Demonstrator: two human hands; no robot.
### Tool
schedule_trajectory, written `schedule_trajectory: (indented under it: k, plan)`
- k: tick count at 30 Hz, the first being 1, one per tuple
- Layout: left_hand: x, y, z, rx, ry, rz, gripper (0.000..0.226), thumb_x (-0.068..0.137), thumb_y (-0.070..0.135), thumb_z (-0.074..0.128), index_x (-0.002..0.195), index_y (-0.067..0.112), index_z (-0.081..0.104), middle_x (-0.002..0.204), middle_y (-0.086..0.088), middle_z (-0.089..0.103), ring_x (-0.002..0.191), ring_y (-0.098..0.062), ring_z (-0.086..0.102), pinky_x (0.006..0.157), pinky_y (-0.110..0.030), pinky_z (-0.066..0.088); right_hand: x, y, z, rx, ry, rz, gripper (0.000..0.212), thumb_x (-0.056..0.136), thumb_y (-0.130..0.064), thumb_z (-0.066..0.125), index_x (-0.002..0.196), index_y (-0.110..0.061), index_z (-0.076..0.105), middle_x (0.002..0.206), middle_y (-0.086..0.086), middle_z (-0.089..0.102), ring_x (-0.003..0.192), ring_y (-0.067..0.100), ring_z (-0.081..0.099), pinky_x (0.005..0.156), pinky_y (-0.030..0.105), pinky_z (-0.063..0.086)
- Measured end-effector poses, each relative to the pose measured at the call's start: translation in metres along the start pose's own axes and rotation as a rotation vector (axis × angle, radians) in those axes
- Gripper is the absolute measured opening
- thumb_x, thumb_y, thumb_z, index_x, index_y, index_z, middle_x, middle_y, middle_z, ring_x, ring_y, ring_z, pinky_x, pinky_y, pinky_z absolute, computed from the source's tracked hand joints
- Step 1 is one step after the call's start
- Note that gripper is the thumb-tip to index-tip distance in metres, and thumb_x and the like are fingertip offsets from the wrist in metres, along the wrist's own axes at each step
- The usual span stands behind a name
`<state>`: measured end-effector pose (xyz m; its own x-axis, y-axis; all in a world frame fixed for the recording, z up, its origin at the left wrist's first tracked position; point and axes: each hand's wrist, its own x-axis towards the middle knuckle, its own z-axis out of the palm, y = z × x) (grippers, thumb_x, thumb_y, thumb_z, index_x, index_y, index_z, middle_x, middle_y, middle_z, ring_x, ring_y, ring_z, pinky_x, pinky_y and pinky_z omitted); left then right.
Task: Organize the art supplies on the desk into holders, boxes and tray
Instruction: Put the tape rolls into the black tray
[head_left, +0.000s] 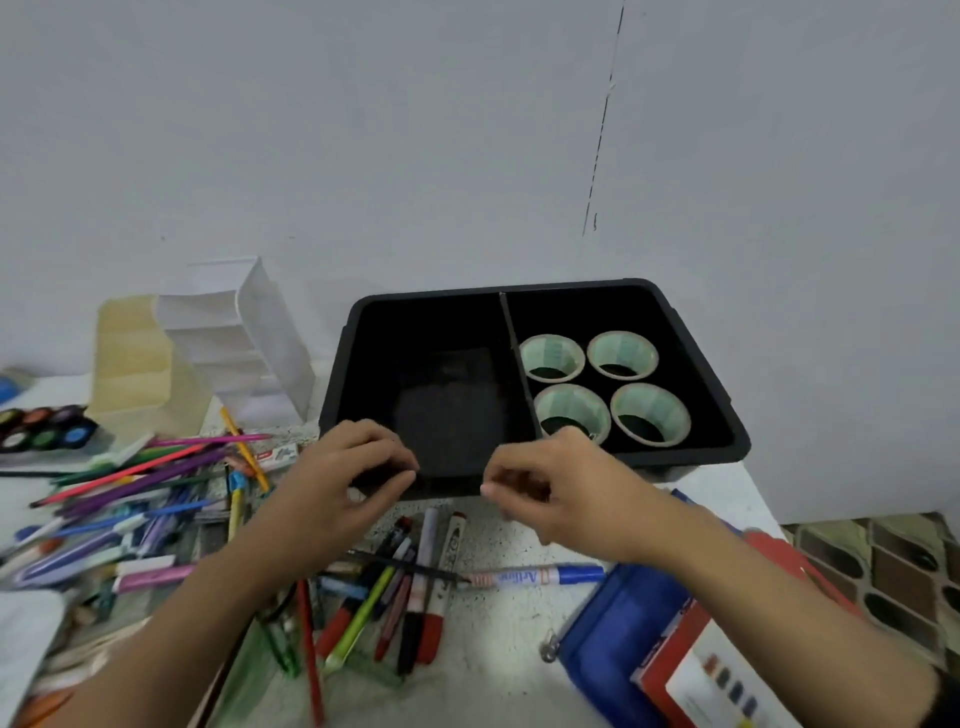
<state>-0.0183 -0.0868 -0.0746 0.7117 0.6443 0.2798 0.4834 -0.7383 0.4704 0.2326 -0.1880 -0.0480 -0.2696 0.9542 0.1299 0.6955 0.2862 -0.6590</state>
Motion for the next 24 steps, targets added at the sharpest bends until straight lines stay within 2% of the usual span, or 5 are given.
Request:
schedule_trajectory:
  k: [3,8,15,20,24]
  plan:
    - [-0.026,0.000,0.000,0.014,0.082,0.059,0.020,0.098,0.035,0.056,0.100,0.023,0.071,0.093,0.019,0.056,0.087,-0.006,0.058,0.073,-0.018,0.045,-0.005,0.002,0.017,-0.233,-0.215,-0.004,0.020,0.098,-0.029,0.057,0.080,-0.020,0.060,0.069,-0.007,0.061,0.064,0.013,0.057,0.063,0.034,0.050]
    - [-0.049,0.000,0.032,0.042,-0.288,0.062,0.031,0.102,0.033,0.043,0.121,0.030,0.067,0.116,0.018,0.060,0.108,0.001,0.052,0.092,-0.020,0.045,-0.017,0.017,0.047,-0.396,-0.387,0.068,0.015,0.090,-0.025,0.061,0.076,-0.026,0.053,0.083,-0.008,0.056,0.075,0.011,0.052,0.067,0.034,0.049]
    - [-0.029,-0.009,0.057,0.334,-0.392,0.081,0.045,0.097,0.042,0.025,0.130,0.041,0.055,0.120,0.012,0.055,0.114,-0.016,0.053,0.093,-0.040,0.035,-0.014,0.025,0.060,-0.462,-0.349,0.103,0.018,0.088,-0.016,0.060,0.076,-0.022,0.047,0.086,-0.008,0.050,0.077,0.015,0.046,0.065,0.033,0.041]
    - [-0.013,-0.009,0.049,0.337,-0.530,0.098,0.054,0.097,0.016,0.046,0.142,0.044,0.045,0.137,0.011,0.043,0.130,-0.014,0.041,0.107,-0.039,0.029,-0.013,0.021,0.051,-0.385,-0.279,0.165,0.002,0.089,-0.013,0.055,0.090,-0.015,0.054,0.089,-0.002,0.051,0.082,0.020,0.051,0.072,0.038,0.048]
    - [-0.003,-0.009,0.047,0.288,-0.657,0.126,0.069,0.091,0.003,0.049,0.147,0.042,0.040,0.152,0.015,0.036,0.142,-0.010,0.030,0.117,-0.039,0.025,-0.017,0.021,0.050,-0.337,-0.219,0.202,0.019,0.088,-0.011,0.052,0.106,-0.018,0.055,0.100,0.004,0.053,0.091,0.025,0.054,0.077,0.040,0.049]
